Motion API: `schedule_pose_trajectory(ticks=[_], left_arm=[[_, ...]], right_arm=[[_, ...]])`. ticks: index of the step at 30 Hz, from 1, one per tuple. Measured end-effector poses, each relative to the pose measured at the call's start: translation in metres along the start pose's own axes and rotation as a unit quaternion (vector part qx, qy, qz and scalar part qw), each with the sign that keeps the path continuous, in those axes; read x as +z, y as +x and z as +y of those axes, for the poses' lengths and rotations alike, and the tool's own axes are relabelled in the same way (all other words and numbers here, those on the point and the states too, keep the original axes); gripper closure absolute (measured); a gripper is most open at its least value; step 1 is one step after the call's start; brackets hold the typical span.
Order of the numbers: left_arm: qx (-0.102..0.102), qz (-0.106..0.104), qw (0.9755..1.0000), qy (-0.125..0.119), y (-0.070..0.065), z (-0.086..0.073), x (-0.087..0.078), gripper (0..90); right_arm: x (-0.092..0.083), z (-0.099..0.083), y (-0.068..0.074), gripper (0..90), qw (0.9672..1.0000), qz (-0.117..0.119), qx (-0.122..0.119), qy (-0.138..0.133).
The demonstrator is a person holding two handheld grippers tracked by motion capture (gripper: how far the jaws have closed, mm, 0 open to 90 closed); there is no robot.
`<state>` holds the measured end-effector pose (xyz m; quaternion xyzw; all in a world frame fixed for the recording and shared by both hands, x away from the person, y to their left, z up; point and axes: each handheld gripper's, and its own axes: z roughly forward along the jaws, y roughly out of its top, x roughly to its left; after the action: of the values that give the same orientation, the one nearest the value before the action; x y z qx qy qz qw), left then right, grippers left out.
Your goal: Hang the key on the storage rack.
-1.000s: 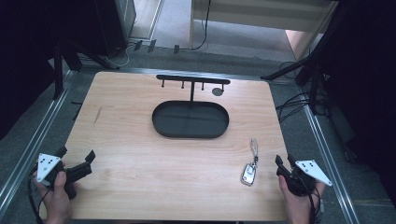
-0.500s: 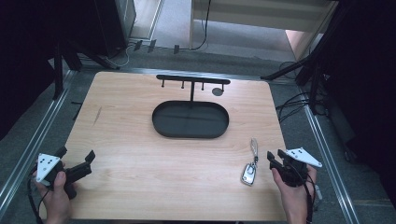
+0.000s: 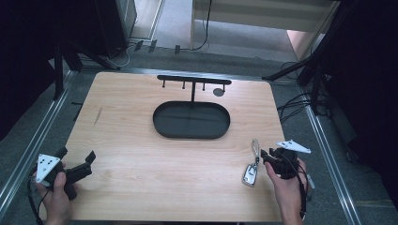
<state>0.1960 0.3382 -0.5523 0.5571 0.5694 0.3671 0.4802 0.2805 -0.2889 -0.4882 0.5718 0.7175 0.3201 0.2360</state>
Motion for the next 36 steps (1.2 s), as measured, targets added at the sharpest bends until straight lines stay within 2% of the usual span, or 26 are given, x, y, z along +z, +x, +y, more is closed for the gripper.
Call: schedule_pose_trajectory(ticks=[5, 6, 10, 14, 16, 19, 22, 26, 36], left_arm=[[0.000, 0.000, 1.0000, 0.000, 0.000, 0.000, 0.000, 0.0], [0.000, -0.001, 1.0000, 0.000, 0.000, 0.000, 0.000, 0.0], [-0.002, 0.000, 1.0000, 0.000, 0.000, 0.000, 0.000, 0.0], [-0.003, -0.001, 1.0000, 0.000, 0.000, 0.000, 0.000, 0.0], [-0.004, -0.001, 1.0000, 0.001, 0.000, 0.000, 0.000, 0.0], [-0.004, -0.002, 1.0000, 0.001, 0.000, 0.000, 0.000, 0.0], [-0.005, -0.002, 1.0000, 0.000, 0.000, 0.000, 0.001, 0.0], [-0.005, -0.002, 1.0000, 0.000, 0.000, 0.000, 0.001, 0.0], [-0.005, -0.002, 1.0000, 0.000, 0.000, 0.000, 0.001, 0.0]], right_arm=[[0.008, 0.003, 0.005, 64.1, 0.9998, -0.001, 0.000, 0.018], [0.012, 0.005, 0.007, 64.8, 0.9995, -0.005, -0.002, 0.030], [0.019, 0.006, 0.009, 65.9, 0.9988, -0.013, -0.003, 0.047], [0.025, 0.007, 0.009, 67.3, 0.9978, -0.012, 0.012, 0.064], [0.028, 0.007, 0.008, 67.7, 0.9968, -0.008, 0.022, 0.076], [0.030, 0.007, 0.009, 68.5, 0.9959, -0.006, 0.024, 0.087], [0.034, 0.006, 0.009, 70.1, 0.9948, -0.015, 0.020, 0.099], [0.037, 0.006, 0.008, 72.3, 0.9929, -0.017, 0.030, 0.114], [0.042, 0.004, 0.007, 76.8, 0.9889, -0.008, 0.029, 0.145]])
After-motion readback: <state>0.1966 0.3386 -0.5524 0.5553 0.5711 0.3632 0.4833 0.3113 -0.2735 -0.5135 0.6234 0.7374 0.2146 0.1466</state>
